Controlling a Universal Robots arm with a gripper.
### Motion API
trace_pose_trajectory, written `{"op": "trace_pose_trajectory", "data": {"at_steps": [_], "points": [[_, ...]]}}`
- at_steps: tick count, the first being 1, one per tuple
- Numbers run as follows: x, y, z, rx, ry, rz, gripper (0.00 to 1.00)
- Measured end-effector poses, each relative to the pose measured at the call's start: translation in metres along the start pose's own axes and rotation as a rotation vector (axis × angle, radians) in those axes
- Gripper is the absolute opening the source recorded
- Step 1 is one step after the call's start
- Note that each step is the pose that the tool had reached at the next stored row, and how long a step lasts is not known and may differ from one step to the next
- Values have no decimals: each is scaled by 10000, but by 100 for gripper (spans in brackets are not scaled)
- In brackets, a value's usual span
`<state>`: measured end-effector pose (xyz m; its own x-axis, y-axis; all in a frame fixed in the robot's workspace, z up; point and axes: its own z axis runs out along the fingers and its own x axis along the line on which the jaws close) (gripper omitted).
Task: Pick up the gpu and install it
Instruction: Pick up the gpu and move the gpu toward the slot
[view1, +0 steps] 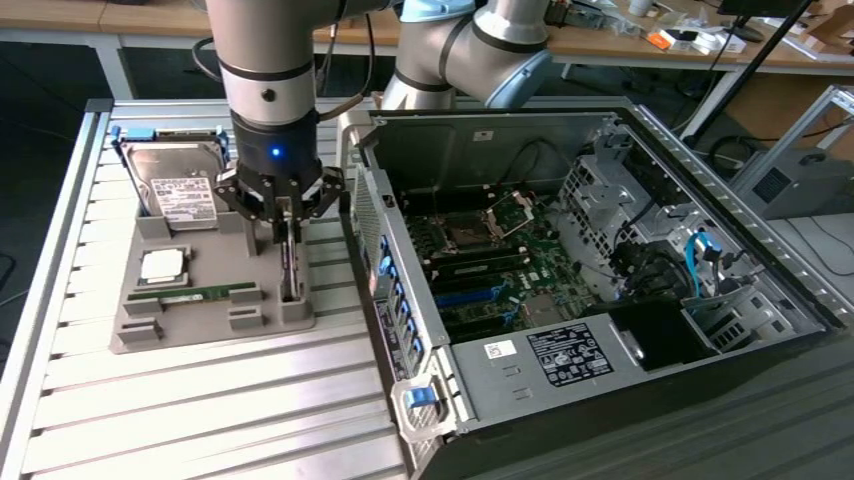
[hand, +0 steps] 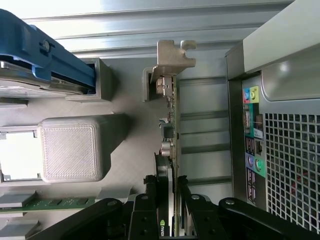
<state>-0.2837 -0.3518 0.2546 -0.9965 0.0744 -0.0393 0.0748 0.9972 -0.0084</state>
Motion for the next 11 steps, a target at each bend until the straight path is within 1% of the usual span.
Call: {"op": "trace_pose_trajectory", "data": {"at_steps": [11], "points": [[-5, -1, -131, 0, 0, 0, 27]]}}
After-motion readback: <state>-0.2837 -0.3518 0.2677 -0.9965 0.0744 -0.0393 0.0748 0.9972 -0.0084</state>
